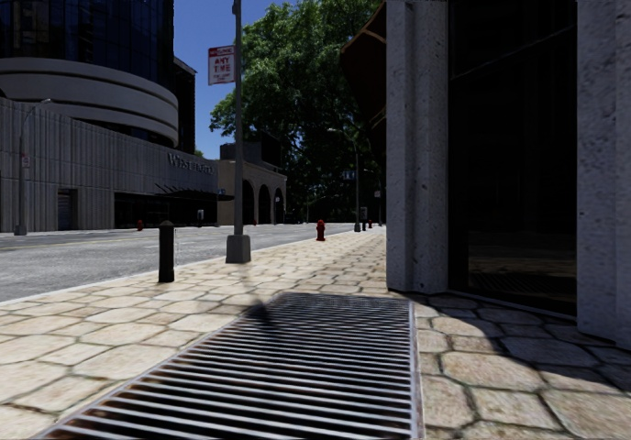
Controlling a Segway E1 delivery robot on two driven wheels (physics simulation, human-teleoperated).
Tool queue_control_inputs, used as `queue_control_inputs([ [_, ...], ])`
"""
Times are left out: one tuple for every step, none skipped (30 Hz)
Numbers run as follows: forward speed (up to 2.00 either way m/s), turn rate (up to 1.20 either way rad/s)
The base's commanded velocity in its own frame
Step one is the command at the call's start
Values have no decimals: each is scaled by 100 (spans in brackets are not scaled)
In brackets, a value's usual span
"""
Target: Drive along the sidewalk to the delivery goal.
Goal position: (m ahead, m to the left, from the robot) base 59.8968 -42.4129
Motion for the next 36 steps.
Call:
queue_control_inputs([
  [199, 0],
  [199, 0],
  [199, 0],
  [199, 0],
  [199, 0],
  [199, 0],
  [199, 0],
  [199, 0],
  [199, 0],
  [199, 0],
  [199, 0],
  [199, 0],
  [199, 0],
  [199, 0],
  [199, 0],
  [199, 0],
  [199, 0],
  [199, 0],
  [199, 0],
  [199, 0],
  [199, 0],
  [199, 0],
  [199, 0],
  [199, 0],
  [199, 0],
  [199, 0],
  [199, 0],
  [199, 0],
  [199, 0],
  [199, 0],
  [199, 0],
  [199, 0],
  [199, 0],
  [199, 0],
  [199, 0],
  [199, 0],
])
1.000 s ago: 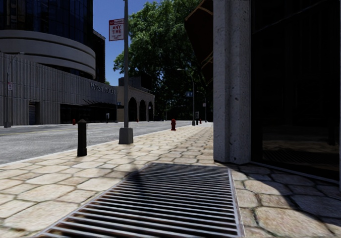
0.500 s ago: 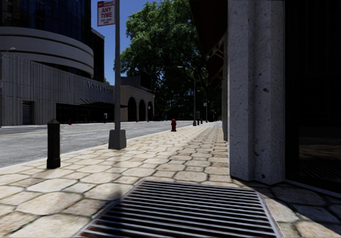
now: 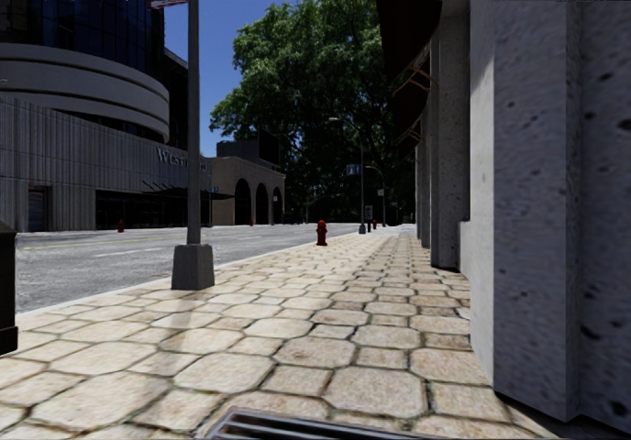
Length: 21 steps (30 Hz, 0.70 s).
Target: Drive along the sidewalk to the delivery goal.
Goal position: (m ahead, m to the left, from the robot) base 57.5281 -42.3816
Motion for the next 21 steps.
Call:
queue_control_inputs([
  [199, 0],
  [199, 0],
  [199, 0],
  [199, 0],
  [199, 0],
  [199, 0],
  [199, 0],
  [199, 0],
  [199, 0],
  [199, 0],
  [199, -10],
  [199, -21],
  [199, -24],
  [199, -25],
  [199, -25],
  [199, -25],
  [199, -25],
  [199, -26],
  [199, -26],
  [199, -33],
  [199, -39],
])
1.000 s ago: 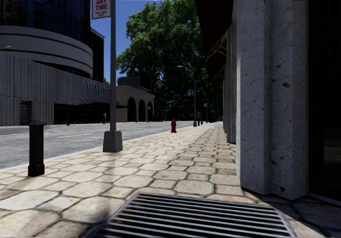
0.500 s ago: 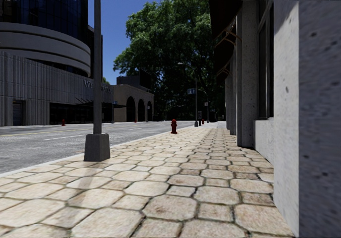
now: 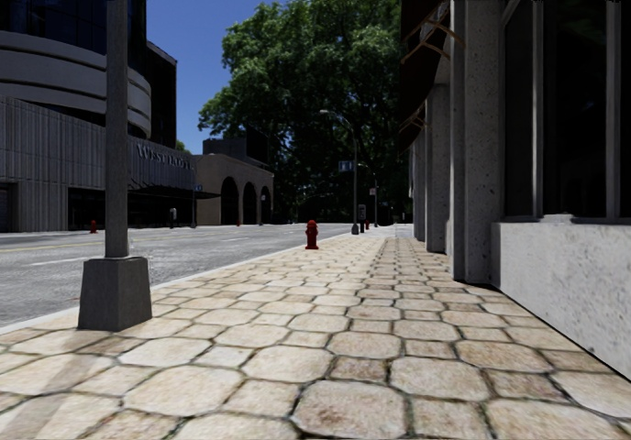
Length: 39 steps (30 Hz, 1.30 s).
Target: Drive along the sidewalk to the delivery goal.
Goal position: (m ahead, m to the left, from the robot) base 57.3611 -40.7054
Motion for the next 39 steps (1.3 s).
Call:
queue_control_inputs([
  [200, -46],
  [200, -50],
  [200, -50],
  [200, -51],
  [200, -51],
  [200, -51],
  [200, -51],
  [200, -51],
  [200, -51],
  [200, -51],
  [200, -51],
  [200, -51],
  [200, -51],
  [200, -46],
  [200, -23],
  [200, -23],
  [200, 0],
  [200, 0],
  [200, 0],
  [200, 0],
  [200, 0],
  [200, 0],
  [200, 0],
  [200, 0],
  [200, 0],
  [200, 0],
  [200, 0],
  [200, 0],
  [200, 0],
  [200, 0],
  [200, 0],
  [200, 0],
  [200, 0],
  [200, 0],
  [200, 0],
  [200, 0],
  [200, 0],
  [200, 0],
  [200, 0],
])
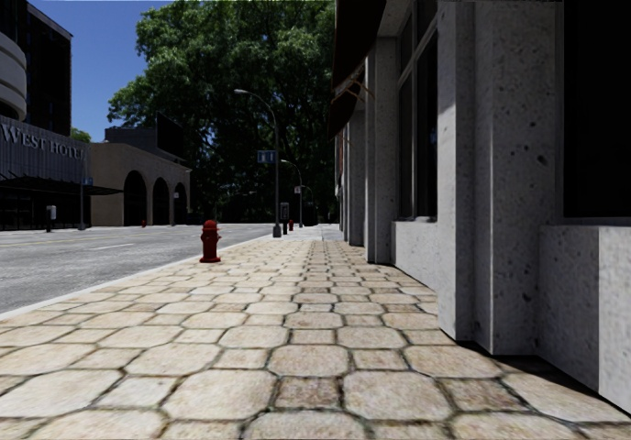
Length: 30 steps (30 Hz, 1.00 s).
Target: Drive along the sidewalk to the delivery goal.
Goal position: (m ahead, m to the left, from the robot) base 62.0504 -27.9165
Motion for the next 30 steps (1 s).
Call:
queue_control_inputs([
  [200, 0],
  [200, 0],
  [200, 0],
  [200, 0],
  [200, 0],
  [200, 0],
  [200, 0],
  [200, 0],
  [200, 0],
  [200, 0],
  [200, 0],
  [200, 0],
  [200, 0],
  [200, 0],
  [200, 0],
  [200, 0],
  [200, 0],
  [200, 0],
  [200, 0],
  [200, 0],
  [200, 0],
  [200, 0],
  [200, 0],
  [200, 0],
  [200, 0],
  [200, 0],
  [200, 0],
  [200, 0],
  [200, 0],
  [200, 0],
])
